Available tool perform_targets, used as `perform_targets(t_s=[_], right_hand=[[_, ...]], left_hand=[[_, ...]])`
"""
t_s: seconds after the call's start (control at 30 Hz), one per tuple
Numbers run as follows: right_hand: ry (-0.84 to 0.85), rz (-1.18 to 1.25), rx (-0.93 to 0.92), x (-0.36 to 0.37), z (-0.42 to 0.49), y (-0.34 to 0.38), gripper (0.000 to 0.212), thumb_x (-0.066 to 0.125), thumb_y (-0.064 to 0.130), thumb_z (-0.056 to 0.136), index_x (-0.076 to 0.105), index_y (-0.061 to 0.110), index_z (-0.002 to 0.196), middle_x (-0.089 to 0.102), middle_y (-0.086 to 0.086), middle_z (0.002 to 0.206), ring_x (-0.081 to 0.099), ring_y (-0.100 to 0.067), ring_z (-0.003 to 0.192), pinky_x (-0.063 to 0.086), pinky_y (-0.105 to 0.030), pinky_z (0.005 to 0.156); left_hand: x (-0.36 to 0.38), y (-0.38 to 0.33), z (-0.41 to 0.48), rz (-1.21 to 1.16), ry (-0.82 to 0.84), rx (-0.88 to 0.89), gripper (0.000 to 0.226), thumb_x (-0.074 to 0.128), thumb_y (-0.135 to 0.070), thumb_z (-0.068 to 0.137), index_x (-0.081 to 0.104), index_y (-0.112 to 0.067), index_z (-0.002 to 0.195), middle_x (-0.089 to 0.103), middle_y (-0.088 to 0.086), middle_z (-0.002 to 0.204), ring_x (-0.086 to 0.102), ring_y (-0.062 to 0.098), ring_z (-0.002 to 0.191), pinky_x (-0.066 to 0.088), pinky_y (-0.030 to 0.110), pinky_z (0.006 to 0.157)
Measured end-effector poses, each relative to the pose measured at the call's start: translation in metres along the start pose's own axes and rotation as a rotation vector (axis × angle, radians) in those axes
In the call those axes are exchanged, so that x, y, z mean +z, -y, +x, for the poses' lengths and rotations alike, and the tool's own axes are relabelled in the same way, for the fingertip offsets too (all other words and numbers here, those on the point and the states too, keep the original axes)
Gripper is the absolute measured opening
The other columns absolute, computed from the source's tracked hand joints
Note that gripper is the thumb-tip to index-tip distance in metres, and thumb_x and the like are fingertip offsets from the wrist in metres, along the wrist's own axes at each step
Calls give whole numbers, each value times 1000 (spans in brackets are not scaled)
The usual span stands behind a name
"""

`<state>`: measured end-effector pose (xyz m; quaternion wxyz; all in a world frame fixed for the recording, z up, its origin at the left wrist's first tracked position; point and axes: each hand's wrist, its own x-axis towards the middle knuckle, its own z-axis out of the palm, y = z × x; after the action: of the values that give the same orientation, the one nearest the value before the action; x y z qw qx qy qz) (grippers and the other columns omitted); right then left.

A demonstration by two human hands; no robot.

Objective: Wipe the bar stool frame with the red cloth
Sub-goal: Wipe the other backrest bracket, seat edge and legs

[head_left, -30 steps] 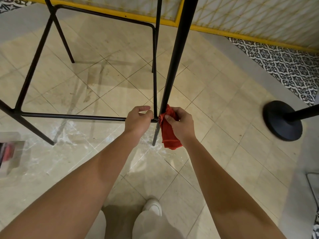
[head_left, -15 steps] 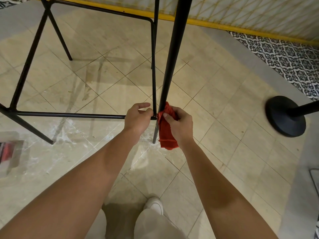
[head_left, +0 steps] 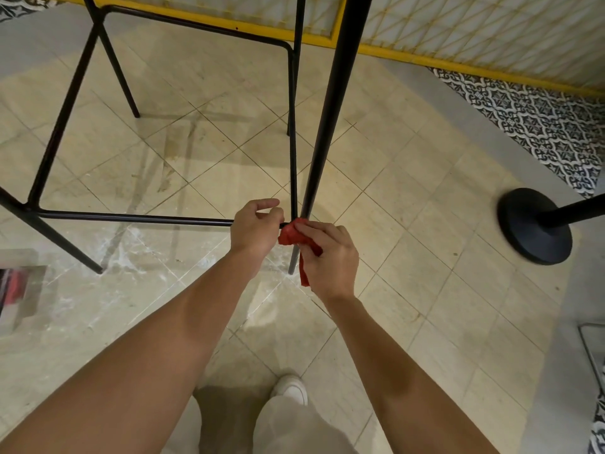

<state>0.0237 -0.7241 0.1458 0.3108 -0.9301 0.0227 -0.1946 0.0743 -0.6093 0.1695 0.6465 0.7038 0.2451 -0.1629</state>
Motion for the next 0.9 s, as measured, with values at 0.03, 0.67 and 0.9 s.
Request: perform_targets(t_s=[0.03,0.67,0.9], right_hand=[[-33,-55,-71,4,1,4,29,71,5,71,75,19,96,72,6,95,61,-15,79,49,-20,61],[100,-401,-243,19,6,1,33,81,1,59,74,21,85,72,11,83,58,-16,65,43,-21,35],[97,-374,-169,35,9,-1,38,82,-1,57,74,22,87,72,10,87,58,-18,67,46,-23,37]], left_hand=[[-1,0,-1,6,-1,5,20,54,-19,88,62,-25,106,67,6,98,61,17,85,43,21,67],[-18,0,3,63,12,16,18,54,-22,89,60,-26,105,67,3,103,61,19,97,44,26,79],[-16,4,5,84,15,6,20,54,-20,89,61,-23,107,67,-2,88,58,6,74,42,18,66]])
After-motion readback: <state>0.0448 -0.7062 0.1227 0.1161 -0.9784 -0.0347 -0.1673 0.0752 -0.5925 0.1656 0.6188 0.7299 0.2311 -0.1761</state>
